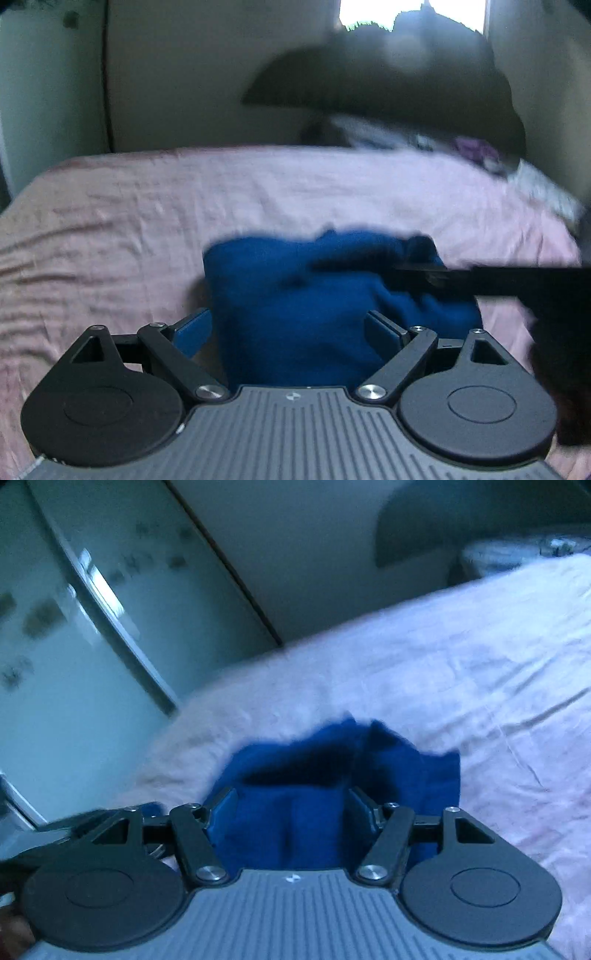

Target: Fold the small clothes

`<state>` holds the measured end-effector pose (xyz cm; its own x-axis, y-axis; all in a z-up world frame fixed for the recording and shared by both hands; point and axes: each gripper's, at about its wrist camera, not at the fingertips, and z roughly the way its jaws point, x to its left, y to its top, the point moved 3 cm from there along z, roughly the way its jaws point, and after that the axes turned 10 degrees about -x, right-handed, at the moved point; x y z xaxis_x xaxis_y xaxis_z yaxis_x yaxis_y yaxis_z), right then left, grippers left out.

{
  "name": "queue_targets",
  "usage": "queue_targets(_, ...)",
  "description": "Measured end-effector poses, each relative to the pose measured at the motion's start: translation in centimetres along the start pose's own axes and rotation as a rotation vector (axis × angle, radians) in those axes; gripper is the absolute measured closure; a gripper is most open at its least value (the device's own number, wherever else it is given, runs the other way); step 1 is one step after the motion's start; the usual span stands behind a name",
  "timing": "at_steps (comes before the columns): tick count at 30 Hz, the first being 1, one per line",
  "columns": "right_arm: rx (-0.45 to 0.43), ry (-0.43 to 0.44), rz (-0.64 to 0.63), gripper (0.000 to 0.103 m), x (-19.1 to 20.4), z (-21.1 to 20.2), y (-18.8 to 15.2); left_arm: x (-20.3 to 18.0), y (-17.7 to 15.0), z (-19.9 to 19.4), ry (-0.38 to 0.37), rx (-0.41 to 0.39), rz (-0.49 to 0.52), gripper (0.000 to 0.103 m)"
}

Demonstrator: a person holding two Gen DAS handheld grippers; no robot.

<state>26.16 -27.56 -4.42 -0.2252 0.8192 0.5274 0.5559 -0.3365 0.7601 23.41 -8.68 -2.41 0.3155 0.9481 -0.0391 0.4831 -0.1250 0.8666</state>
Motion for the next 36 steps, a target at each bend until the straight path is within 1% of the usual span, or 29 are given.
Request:
queue_targets(1,0.010,-0.086,-0.044,0.038,-0.6,0.8,-0.1,-0.2,-0.8,0.1,-0.001,0.021,0.020,0.013)
queue_targets(3,-0.032,-0.329,-0.157,0.036,-1.8,1.0,0.3,-0.3,-2.0,-0.1,0.000,0.040,0.056,0.013)
queue_targets(4,-0.068,-0.391,-0.182,0.036,-2.2,0.4,0.7,-0.3,-2.5,-0.4,0.001,0.038,0.067,0.013)
queue_targets(5,-0.104,-0.391,-0.168,0.036,-2.5,-0.4,1.3,-0.2,-2.8,-0.7,0.002,0.034,0.069,0.013)
queue_targets(6,-0.131,-0.343,-0.130,0.036,-2.6,-1.0,2.0,-0.2,-3.0,-1.0,0.001,0.030,0.067,0.013)
queue_targets(8,-0.131,-0.219,-0.078,0.036,-2.1,-1.2,2.8,-0.7,-3.0,-1.3,-0.017,0.019,0.064,0.013)
queue_targets(11,-0.048,-0.019,-0.094,0.037,0.0,0.3,3.0,-1.9,-3.4,-1.5,-0.046,0.017,0.086,0.013)
queue_targets(12,-0.003,0.024,-0.117,0.037,0.8,1.3,2.6,-2.2,-3.7,-1.4,-0.052,0.022,0.101,0.012)
queue_targets(13,0.037,0.041,-0.139,0.038,1.3,2.4,2.3,-2.6,-4.1,-1.4,-0.050,0.028,0.119,0.012)
queue_targets(14,0.074,0.028,-0.168,0.038,1.5,3.6,1.9,-2.9,-4.5,-1.4,-0.045,0.028,0.139,0.011)
queue_targets(15,0.095,-0.019,-0.196,0.038,1.6,4.9,1.6,-3.2,-4.9,-1.5,-0.040,0.022,0.168,0.011)
queue_targets(16,0.097,-0.078,-0.213,0.038,1.2,5.7,1.5,-3.4,-5.1,-1.7,-0.037,0.015,0.189,0.011)
queue_targets(18,0.057,-0.206,-0.222,0.038,0.1,6.3,2.2,-3.5,-5.2,-2.3,-0.036,0.004,0.203,0.012)
queue_targets(19,0.036,-0.241,-0.207,0.038,-0.1,5.8,2.5,-3.3,-5.1,-2.5,-0.040,0.001,0.195,0.011)
queue_targets(20,0.008,-0.245,-0.197,0.037,-0.1,4.9,2.7,-3.1,-5.0,-2.7,-0.042,-0.002,0.182,0.011)
queue_targets(21,-0.018,-0.225,-0.199,0.038,0.3,3.7,2.7,-2.8,-4.9,-2.9,-0.041,-0.006,0.165,0.011)
queue_targets(23,-0.038,-0.179,-0.223,0.038,1.5,1.4,2.1,-2.4,-4.8,-3.1,-0.041,-0.008,0.137,0.011)
queue_targets(25,-0.028,-0.141,-0.261,0.037,3.1,-0.5,1.1,-2.3,-5.2,-3.2,-0.057,0.009,0.123,0.011)
queue_targets(27,0.008,-0.111,-0.306,0.037,3.9,-2.1,-0.4,-2.6,-5.9,-3.1,-0.070,0.034,0.136,0.010)
queue_targets(28,0.029,-0.118,-0.333,0.037,3.9,-2.6,-1.2,-2.8,-6.3,-3.0,-0.064,0.037,0.155,0.010)
queue_targets(29,0.056,-0.145,-0.361,0.037,3.7,-2.5,-2.1,-3.0,-6.7,-3.1,-0.054,0.030,0.177,0.010)
queue_targets(31,0.088,-0.243,-0.393,0.037,2.4,-2.4,-3.0,-3.1,-6.8,-3.5,-0.053,0.025,0.190,0.011)
queue_targets(32,0.077,-0.268,-0.370,0.037,1.8,-2.8,-3.0,-2.9,-6.7,-3.8,-0.062,0.021,0.183,0.011)
queue_targets(34,0.023,-0.229,-0.265,0.037,1.0,-4.9,-2.7,-2.2,-6.4,-4.3,-0.067,0.007,0.165,0.010)
queue_targets(36,-0.030,-0.208,-0.173,0.037,0.3,-7.0,-2.4,-1.2,-6.4,-4.6,-0.050,0.002,0.148,0.010)
